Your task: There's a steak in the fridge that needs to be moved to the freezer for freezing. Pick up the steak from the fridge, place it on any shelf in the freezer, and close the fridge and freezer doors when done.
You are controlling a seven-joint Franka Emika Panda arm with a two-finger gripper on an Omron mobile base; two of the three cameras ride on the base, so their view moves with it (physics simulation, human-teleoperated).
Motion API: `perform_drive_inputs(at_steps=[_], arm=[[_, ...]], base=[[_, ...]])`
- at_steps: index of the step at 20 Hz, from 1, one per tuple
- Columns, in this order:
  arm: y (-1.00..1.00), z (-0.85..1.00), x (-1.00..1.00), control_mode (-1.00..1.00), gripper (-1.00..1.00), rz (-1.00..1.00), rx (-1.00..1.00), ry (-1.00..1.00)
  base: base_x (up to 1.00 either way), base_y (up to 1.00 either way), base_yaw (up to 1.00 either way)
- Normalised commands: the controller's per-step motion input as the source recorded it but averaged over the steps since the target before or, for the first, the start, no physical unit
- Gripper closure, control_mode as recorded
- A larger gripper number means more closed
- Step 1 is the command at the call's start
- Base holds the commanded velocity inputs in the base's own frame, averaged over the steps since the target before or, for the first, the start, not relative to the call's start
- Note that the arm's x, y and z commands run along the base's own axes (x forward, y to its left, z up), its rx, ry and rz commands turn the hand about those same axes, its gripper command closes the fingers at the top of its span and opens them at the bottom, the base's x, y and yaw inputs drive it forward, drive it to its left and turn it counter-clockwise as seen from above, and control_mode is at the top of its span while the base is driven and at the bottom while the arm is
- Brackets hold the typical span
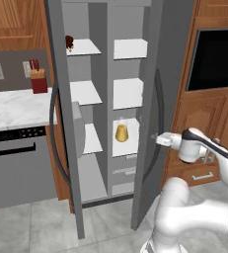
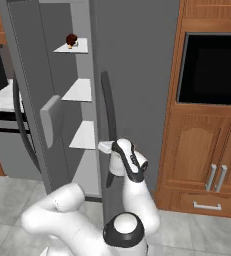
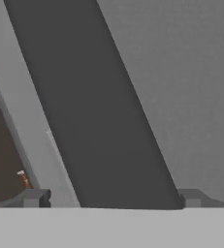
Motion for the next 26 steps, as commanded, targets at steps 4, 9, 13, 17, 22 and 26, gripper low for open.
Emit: perform_drive_inputs(at_steps=[4, 9, 13, 17, 22, 26], arm=[[1.00, -0.01, 0.48, -1.00, -1.00, -0.07, 0.00, 0.15], [1.00, -0.09, 0.55, -1.00, -1.00, -0.06, 0.00, 0.13], [0.97, -0.07, 0.68, -1.00, -1.00, -0.06, -0.01, 0.07], [0.74, -0.05, 0.87, -1.00, -1.00, -0.06, -0.03, 0.05], [0.28, 0.00, 0.80, -1.00, -1.00, 0.00, 0.00, 0.03], [0.14, 0.00, 0.67, -1.00, -1.00, 0.00, 0.00, 0.04]], base=[[0.00, 0.00, 0.00], [0.00, 0.00, 0.00], [0.00, 0.00, 0.00], [0.00, 0.00, 0.00], [0.00, 0.00, 0.00], [0.00, 0.00, 0.00]])
